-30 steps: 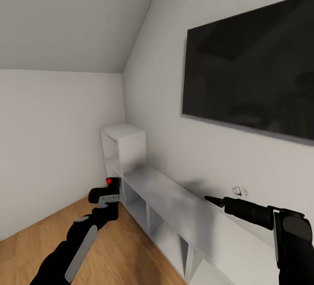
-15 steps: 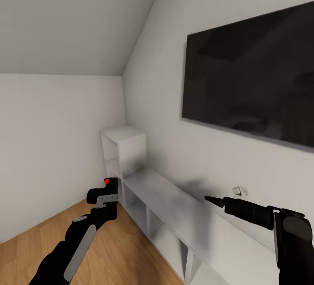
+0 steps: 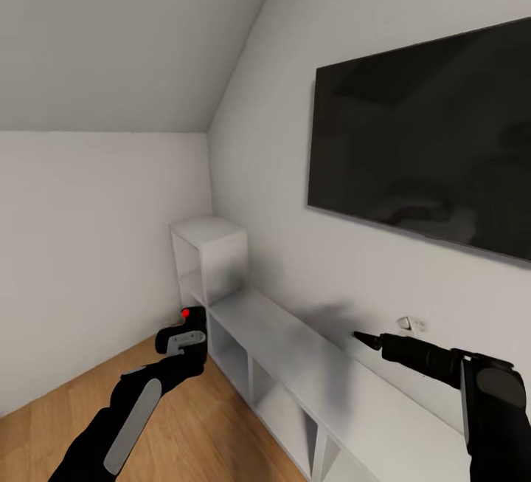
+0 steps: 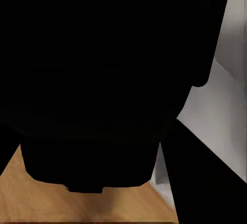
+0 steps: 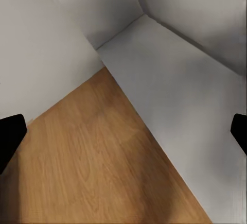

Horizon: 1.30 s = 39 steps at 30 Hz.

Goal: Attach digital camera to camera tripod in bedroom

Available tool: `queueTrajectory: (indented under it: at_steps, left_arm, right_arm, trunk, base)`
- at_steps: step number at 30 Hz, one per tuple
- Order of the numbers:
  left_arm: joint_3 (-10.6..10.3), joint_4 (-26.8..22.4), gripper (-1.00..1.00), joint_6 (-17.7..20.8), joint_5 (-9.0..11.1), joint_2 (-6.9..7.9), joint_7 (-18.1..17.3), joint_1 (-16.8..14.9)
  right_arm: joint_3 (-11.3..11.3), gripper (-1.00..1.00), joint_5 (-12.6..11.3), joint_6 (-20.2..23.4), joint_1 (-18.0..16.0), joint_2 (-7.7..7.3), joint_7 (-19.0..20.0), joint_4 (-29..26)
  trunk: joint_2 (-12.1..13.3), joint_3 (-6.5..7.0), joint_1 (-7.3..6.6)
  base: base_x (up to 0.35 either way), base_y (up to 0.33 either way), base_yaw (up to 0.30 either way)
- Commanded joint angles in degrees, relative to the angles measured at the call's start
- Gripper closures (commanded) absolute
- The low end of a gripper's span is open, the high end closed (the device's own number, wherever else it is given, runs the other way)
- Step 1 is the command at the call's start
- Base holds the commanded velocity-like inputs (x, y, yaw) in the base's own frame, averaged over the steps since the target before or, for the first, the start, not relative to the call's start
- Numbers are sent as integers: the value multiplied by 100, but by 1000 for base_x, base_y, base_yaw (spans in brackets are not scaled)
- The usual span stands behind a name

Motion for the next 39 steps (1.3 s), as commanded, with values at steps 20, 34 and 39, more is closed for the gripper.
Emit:
queueTrajectory:
  at_steps: [20,34,39]
  left_arm:
    - [-28,4,100,43,124,3,45,-4]
    - [-30,4,100,37,97,-7,71,-4]
    - [-30,7,100,37,96,-11,79,-4]
  right_arm:
    - [40,-100,35,-112,-8,12,-303,2]
    - [47,-100,40,-113,-8,10,-305,3]
    - [50,-100,39,-113,-8,15,-305,3]
  trunk:
    - [800,353,-440]
    - [1361,604,-748]
    - [1562,694,-857]
  base:
    - [0,0,0]
    - [0,0,0]
    - [0,0,0]
